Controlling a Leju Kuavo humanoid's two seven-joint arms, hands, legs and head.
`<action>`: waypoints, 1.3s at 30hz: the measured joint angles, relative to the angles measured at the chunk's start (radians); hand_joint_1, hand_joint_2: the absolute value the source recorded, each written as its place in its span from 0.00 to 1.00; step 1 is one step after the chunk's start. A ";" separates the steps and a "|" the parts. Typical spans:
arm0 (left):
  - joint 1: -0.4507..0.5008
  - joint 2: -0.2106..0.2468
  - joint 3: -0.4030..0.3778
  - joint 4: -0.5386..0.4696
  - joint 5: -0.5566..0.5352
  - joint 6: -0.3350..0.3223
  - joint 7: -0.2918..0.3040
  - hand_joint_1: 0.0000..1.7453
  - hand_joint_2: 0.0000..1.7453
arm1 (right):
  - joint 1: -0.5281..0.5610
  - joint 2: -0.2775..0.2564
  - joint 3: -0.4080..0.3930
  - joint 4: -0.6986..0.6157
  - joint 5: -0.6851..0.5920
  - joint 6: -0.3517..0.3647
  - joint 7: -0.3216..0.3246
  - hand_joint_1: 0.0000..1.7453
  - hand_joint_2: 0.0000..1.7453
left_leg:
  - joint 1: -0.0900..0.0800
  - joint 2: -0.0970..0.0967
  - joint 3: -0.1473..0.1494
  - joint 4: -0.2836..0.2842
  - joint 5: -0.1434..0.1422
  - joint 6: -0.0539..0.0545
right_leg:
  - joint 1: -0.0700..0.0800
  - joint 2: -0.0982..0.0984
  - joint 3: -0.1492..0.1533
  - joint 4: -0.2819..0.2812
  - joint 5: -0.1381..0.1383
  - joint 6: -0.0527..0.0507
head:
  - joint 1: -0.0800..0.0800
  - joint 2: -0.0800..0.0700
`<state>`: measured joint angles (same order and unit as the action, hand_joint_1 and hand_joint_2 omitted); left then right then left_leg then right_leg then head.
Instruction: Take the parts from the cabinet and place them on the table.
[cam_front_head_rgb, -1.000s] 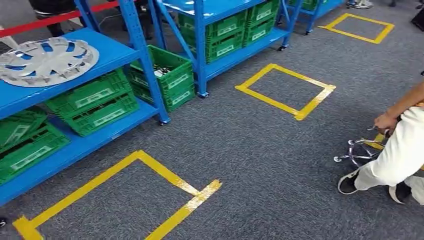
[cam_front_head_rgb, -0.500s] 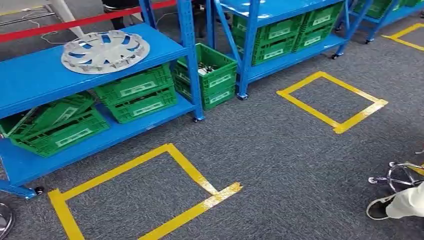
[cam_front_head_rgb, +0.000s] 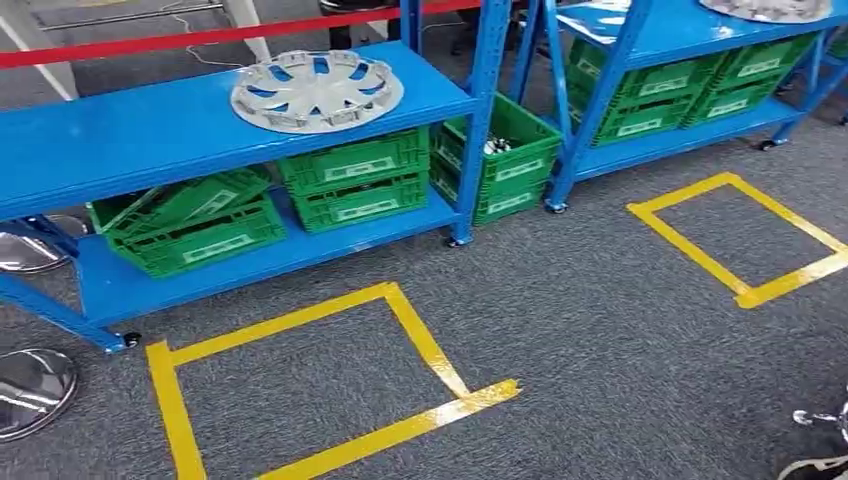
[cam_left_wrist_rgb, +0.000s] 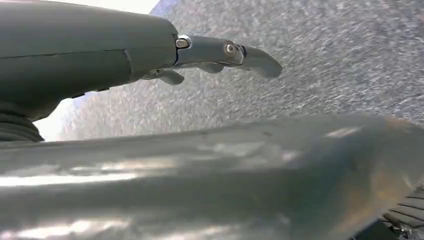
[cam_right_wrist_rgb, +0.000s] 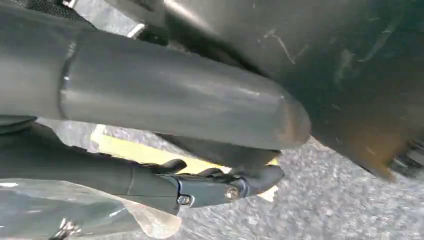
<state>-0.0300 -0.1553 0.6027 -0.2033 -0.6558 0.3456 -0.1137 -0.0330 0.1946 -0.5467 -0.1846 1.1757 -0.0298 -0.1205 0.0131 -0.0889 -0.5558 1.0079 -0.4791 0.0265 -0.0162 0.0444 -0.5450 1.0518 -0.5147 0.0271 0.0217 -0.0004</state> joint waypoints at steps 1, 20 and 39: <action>-0.002 0.000 0.000 0.000 -0.001 0.000 0.000 0.00 0.00 | 0.002 0.000 0.000 0.001 0.000 0.000 0.000 0.00 0.00 | -0.005 -0.011 -0.005 0.004 0.000 -0.007 | -0.006 0.071 0.011 -0.033 -0.009 -0.001 | 0.000 0.000; -0.003 0.012 0.005 0.000 0.001 0.006 0.020 0.00 0.00 | -0.008 0.002 -0.001 0.001 0.006 0.009 -0.001 0.00 0.00 | -0.023 0.144 -0.005 0.008 -0.010 -0.013 | 0.015 -0.176 0.060 -0.062 -0.035 -0.005 | -0.010 0.000; 0.000 0.019 0.005 0.000 -0.042 0.021 -0.004 0.00 0.00 | -0.013 0.008 -0.025 0.001 -0.018 0.014 -0.021 0.00 0.00 | -0.007 0.107 0.037 -0.051 0.005 0.024 | -0.004 -0.052 0.012 0.058 -0.075 0.044 | 0.006 0.000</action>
<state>-0.0296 -0.1366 0.6073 -0.2033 -0.6974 0.3662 -0.1179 -0.0457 0.2022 -0.5718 -0.1835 1.1582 -0.0160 -0.1411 0.0061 0.0179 -0.5193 0.9571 -0.4743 0.0508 -0.0199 -0.0078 -0.5329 1.1094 -0.5900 0.0709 0.0275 -0.0008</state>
